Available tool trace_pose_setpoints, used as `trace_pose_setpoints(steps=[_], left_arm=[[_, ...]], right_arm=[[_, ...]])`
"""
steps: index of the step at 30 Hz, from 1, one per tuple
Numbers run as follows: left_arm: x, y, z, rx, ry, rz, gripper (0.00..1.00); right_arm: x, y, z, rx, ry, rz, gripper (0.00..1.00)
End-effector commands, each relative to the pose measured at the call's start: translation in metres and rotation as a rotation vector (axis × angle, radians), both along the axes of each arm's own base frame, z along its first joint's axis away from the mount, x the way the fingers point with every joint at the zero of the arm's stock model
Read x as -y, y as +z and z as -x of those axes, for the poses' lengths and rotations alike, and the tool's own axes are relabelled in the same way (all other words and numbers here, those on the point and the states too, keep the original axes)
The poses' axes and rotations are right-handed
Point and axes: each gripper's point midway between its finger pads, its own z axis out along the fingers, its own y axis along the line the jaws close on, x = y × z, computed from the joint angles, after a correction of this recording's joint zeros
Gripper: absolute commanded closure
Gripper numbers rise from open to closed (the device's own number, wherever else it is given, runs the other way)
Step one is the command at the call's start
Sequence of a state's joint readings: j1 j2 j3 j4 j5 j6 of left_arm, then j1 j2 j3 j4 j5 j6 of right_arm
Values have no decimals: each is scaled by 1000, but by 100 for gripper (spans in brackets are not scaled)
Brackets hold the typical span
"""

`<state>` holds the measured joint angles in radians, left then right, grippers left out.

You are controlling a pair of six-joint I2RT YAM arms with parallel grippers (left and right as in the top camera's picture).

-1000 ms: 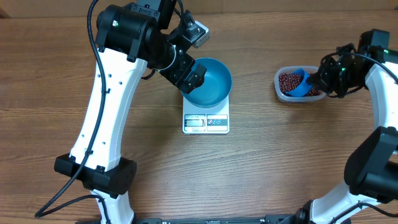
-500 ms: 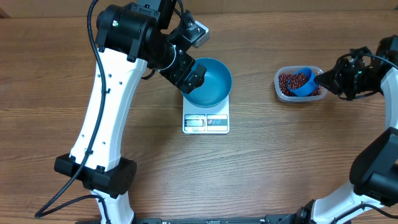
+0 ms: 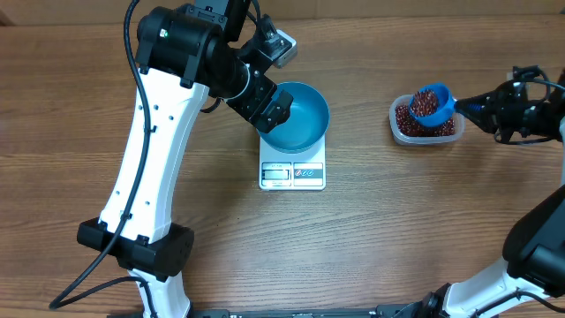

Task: Scoop item into bowl and weigh 150g on scale
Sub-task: 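Lift the bean-filled scoop out of the tub with the right gripper, then release the bowl and move the left gripper down to the scale buttons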

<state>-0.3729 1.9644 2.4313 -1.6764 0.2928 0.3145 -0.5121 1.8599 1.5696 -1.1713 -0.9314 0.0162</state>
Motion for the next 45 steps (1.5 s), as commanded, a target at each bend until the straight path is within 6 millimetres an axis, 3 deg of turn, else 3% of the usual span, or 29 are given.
trace_pose_setpoints(steps=[1,7,39,40,43,45], left_arm=[[2,-2,0,-4,-18,5,1],[2,-2,0,-3,-18,4,1],[8,3,-10,36,-15,35,0],[10,2,-8,28,-20,43,5],[17,4,-4,8,-38,82,71],[19,4,0,-8,-46,98,94]], right_arm=[[-13,33,-4,197,80,-129,96],[-19,49,-5,271,104,-196,96],[-17,40,-3,233,100,-153,96],[-17,40,-3,234,100,-152,96],[-17,40,-3,233,100,-153,96],[-17,40,-3,233,100,-153,96]])
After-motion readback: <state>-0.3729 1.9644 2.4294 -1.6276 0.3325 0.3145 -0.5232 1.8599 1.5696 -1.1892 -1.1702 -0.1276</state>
